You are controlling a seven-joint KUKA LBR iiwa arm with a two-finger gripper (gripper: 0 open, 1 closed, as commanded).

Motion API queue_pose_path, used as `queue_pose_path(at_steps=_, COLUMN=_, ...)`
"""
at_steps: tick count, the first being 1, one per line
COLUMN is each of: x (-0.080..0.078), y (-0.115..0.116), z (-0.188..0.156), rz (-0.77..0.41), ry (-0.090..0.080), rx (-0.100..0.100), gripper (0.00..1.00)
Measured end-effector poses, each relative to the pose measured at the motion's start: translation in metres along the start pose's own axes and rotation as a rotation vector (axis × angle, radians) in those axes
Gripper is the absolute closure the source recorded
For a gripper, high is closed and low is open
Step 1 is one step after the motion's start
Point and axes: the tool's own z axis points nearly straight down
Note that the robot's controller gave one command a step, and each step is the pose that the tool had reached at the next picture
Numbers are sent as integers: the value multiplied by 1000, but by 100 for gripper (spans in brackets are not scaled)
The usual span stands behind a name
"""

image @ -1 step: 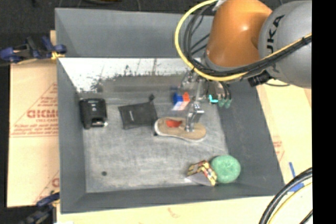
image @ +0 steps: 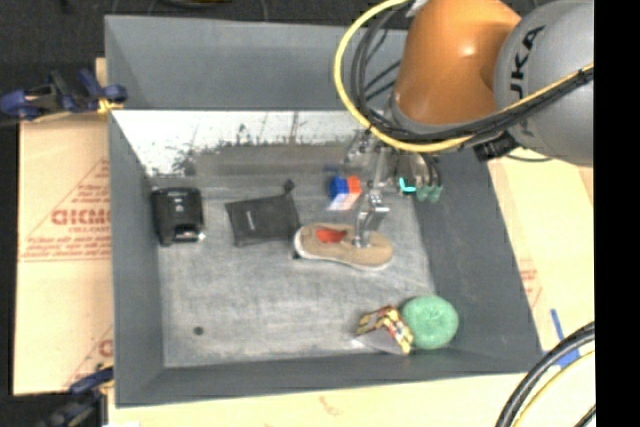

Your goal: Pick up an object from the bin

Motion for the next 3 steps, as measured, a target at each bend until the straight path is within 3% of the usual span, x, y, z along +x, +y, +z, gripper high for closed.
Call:
queue_pose_path(at_steps=1, x=5, y=4, z=47, rz=-42, ry=-7, rx=0, gripper=0)
queue_pose_path(at_steps=2, x=20, y=36, z=134, rz=-18, ry=-2, rx=-2, gripper=100)
queue_pose_path(at_steps=3, x=20, y=36, z=134, rz=-18, ry=-2, rx=-2, gripper=100)
